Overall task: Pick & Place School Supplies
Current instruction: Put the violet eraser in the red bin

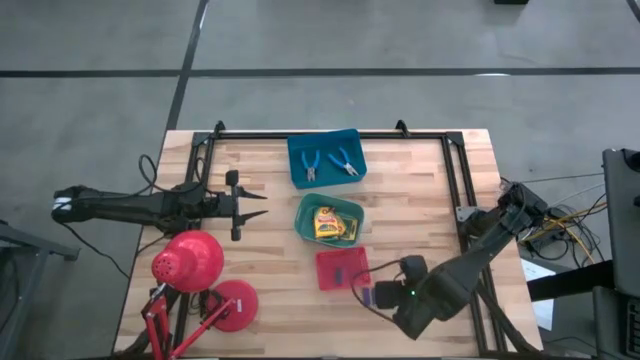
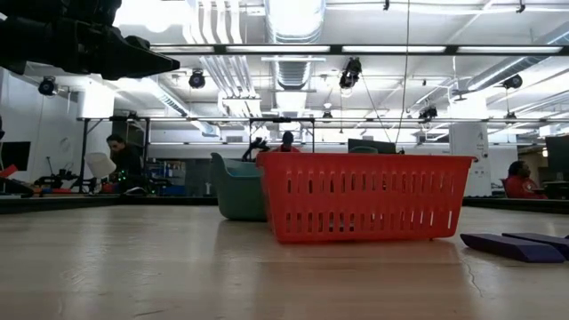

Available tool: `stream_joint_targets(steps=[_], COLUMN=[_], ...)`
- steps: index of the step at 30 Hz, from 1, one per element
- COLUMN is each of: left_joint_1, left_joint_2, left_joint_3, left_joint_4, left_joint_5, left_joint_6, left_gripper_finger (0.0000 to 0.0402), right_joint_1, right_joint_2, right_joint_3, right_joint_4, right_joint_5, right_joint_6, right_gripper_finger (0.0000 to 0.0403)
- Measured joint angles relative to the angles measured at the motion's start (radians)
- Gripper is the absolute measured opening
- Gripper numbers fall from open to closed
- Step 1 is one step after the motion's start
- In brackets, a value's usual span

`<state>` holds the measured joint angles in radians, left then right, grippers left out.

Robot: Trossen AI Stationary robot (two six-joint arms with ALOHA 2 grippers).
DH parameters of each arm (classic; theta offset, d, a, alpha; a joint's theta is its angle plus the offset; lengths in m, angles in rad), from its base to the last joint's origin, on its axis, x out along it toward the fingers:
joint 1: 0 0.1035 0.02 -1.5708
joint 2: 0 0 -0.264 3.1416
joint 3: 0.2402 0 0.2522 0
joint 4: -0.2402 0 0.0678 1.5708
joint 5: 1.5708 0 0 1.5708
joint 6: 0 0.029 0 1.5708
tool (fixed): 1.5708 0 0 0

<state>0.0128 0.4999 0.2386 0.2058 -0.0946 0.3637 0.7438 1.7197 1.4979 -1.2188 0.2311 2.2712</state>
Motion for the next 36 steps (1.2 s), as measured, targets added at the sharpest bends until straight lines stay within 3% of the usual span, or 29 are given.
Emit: stream_joint_targets(steps=[6,19,36], left_joint_1=[0.0,-0.001,0.0], left_joint_2=[0.0,0.0,0.0], left_joint_3=[0.0,0.0,0.0], left_joint_4=[-0.001,-0.006,-0.006], left_joint_5=[0.0,0.0,0.0], left_joint_6=[0.0,0.0,0.0], left_gripper_finger=[0.0168,0.0168,0.0168], right_joint_1=[0.009,0.004,-0.025], right_joint_2=[0.079,0.226,0.292], right_joint_3=[0.0,0.0,0.0], right_joint_4=[-0.009,-0.004,0.029], right_joint_5=[-0.093,-0.08,-0.054], right_joint_6=[0.046,0.052,0.025], right_gripper_finger=[0.0116,0.0153,0.015])
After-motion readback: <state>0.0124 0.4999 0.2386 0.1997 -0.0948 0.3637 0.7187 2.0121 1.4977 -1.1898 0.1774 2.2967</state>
